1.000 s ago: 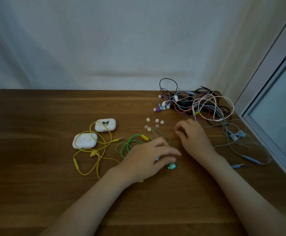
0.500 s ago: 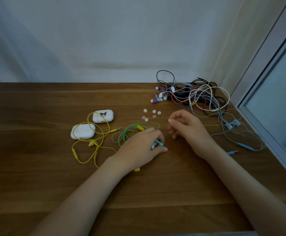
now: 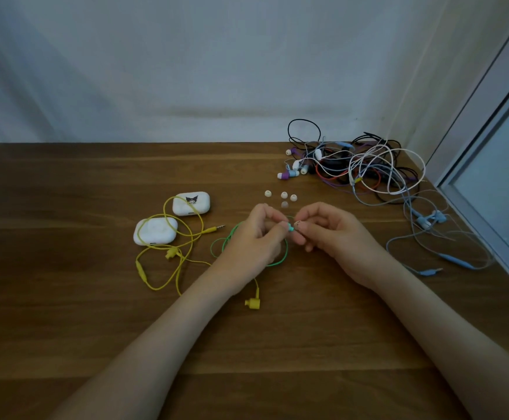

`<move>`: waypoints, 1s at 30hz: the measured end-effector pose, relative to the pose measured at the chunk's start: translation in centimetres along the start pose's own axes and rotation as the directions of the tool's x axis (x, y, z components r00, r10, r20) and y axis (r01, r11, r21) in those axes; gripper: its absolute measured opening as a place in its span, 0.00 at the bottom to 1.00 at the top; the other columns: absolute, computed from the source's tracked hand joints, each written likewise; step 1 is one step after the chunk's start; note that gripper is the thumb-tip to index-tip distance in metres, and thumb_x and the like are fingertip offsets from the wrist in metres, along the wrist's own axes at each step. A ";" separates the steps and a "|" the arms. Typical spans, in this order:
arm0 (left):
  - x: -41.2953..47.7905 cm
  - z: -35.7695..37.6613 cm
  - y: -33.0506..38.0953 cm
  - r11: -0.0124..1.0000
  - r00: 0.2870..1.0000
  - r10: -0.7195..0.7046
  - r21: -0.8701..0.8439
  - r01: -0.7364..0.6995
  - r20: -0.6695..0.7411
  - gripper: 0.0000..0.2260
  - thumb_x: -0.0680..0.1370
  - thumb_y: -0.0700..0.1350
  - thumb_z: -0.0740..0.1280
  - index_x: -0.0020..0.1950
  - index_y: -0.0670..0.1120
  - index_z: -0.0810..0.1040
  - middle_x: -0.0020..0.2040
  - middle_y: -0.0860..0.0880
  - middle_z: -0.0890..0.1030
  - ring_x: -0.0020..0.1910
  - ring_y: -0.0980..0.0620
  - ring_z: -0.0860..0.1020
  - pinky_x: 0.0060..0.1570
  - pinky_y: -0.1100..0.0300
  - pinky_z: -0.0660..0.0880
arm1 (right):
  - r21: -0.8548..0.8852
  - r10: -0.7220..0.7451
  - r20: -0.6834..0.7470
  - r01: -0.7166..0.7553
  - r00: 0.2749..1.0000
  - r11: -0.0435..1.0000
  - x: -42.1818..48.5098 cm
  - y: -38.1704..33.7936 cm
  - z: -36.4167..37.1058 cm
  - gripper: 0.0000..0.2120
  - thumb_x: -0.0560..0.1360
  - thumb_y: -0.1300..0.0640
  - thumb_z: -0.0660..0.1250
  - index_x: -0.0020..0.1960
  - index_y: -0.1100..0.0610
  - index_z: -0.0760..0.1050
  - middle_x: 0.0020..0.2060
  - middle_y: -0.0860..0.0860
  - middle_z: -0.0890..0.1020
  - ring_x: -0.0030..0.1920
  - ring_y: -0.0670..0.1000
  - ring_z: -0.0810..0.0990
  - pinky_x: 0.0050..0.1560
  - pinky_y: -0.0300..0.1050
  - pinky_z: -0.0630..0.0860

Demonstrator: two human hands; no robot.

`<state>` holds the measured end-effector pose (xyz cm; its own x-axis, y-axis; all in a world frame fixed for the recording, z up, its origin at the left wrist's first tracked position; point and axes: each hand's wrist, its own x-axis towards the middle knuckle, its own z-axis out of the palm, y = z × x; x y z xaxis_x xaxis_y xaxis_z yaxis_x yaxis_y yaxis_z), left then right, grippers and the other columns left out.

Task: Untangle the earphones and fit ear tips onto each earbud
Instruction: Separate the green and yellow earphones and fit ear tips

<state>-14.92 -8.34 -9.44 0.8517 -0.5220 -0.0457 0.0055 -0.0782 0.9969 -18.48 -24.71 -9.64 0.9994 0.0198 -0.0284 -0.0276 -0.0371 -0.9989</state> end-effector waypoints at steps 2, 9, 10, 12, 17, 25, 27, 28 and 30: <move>0.0 0.0 0.1 1.000 1.000 0.010 0.005 -0.010 -0.002 0.01 0.82 0.40 0.59 0.51 0.44 0.69 0.41 0.44 0.83 0.23 0.58 0.66 0.24 0.66 0.64 | 0.028 0.009 0.033 -0.010 0.999 1.000 0.0 0.0 -0.1 0.07 0.78 0.66 0.60 0.54 0.63 0.76 0.37 0.54 0.79 0.38 0.47 0.77 0.38 0.38 0.75; -0.1 0.1 0.1 1.000 1.000 0.007 0.023 -0.007 -0.009 0.04 0.82 0.41 0.60 0.51 0.40 0.69 0.34 0.46 0.80 0.22 0.57 0.68 0.23 0.68 0.65 | 0.142 0.037 0.077 -0.048 0.996 0.989 -0.1 0.0 0.0 0.10 0.79 0.68 0.56 0.51 0.62 0.76 0.38 0.54 0.79 0.38 0.48 0.77 0.37 0.37 0.74; -0.1 0.1 0.1 1.000 1.000 0.004 0.026 -0.004 0.000 0.04 0.82 0.42 0.60 0.52 0.41 0.69 0.35 0.46 0.81 0.22 0.57 0.68 0.23 0.67 0.65 | 0.143 0.044 0.077 -0.055 0.996 0.988 -0.1 0.0 0.0 0.09 0.79 0.68 0.57 0.51 0.62 0.76 0.37 0.54 0.79 0.37 0.47 0.77 0.37 0.37 0.74; -0.1 0.0 0.1 1.000 1.000 0.001 0.028 -0.002 0.023 0.05 0.82 0.42 0.59 0.52 0.41 0.69 0.38 0.45 0.83 0.22 0.57 0.68 0.23 0.67 0.65 | 0.154 0.057 0.081 -0.069 0.995 0.986 -0.2 -0.1 0.0 0.08 0.78 0.68 0.58 0.51 0.62 0.75 0.36 0.54 0.80 0.36 0.47 0.78 0.36 0.37 0.75; -0.1 -0.2 0.2 1.000 0.998 -0.012 0.011 0.011 0.068 0.04 0.83 0.43 0.58 0.51 0.43 0.69 0.40 0.47 0.84 0.22 0.56 0.68 0.23 0.67 0.64 | 0.189 0.104 0.084 -0.118 0.991 0.975 -0.1 -0.3 -0.1 0.05 0.76 0.69 0.61 0.49 0.62 0.74 0.31 0.51 0.80 0.32 0.45 0.77 0.35 0.36 0.75; -0.1 -0.3 0.3 0.999 0.993 -0.037 0.027 0.034 0.116 0.05 0.83 0.45 0.57 0.53 0.44 0.70 0.44 0.44 0.83 0.23 0.58 0.68 0.24 0.68 0.66 | 0.138 0.139 0.107 -0.153 0.984 0.978 0.0 -0.2 0.0 0.05 0.78 0.64 0.61 0.50 0.63 0.75 0.32 0.51 0.79 0.33 0.45 0.77 0.33 0.36 0.74; -0.1 -0.3 0.3 0.999 0.992 -0.047 0.030 0.043 0.115 0.06 0.83 0.45 0.56 0.54 0.45 0.71 0.45 0.44 0.83 0.23 0.58 0.68 0.24 0.68 0.66 | 0.123 0.145 0.113 -0.159 0.983 0.980 0.0 -0.2 0.0 0.06 0.78 0.63 0.61 0.51 0.63 0.75 0.33 0.51 0.79 0.33 0.45 0.77 0.33 0.37 0.73; -0.1 -0.3 0.4 0.999 0.992 -0.049 0.027 0.046 0.116 0.06 0.83 0.45 0.56 0.54 0.45 0.71 0.45 0.45 0.83 0.24 0.58 0.68 0.25 0.68 0.66 | 0.116 0.144 0.114 -0.157 0.983 0.981 0.0 -0.2 0.0 0.06 0.78 0.63 0.61 0.51 0.63 0.75 0.33 0.51 0.79 0.33 0.45 0.76 0.33 0.36 0.73; -0.1 -0.3 0.4 0.999 0.992 -0.046 0.009 0.046 0.120 0.06 0.83 0.45 0.56 0.54 0.44 0.71 0.44 0.45 0.83 0.24 0.58 0.68 0.24 0.68 0.66 | 0.115 0.131 0.114 -0.144 0.985 0.983 -0.1 -0.2 0.0 0.06 0.78 0.63 0.61 0.50 0.63 0.75 0.33 0.51 0.78 0.33 0.45 0.75 0.33 0.36 0.72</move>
<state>-14.81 -8.07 -9.05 0.7814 -0.6162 -0.0991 0.0397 -0.1093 0.9932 -18.55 -24.70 -9.41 0.9782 0.1283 -0.1633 -0.1739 0.0760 -0.9818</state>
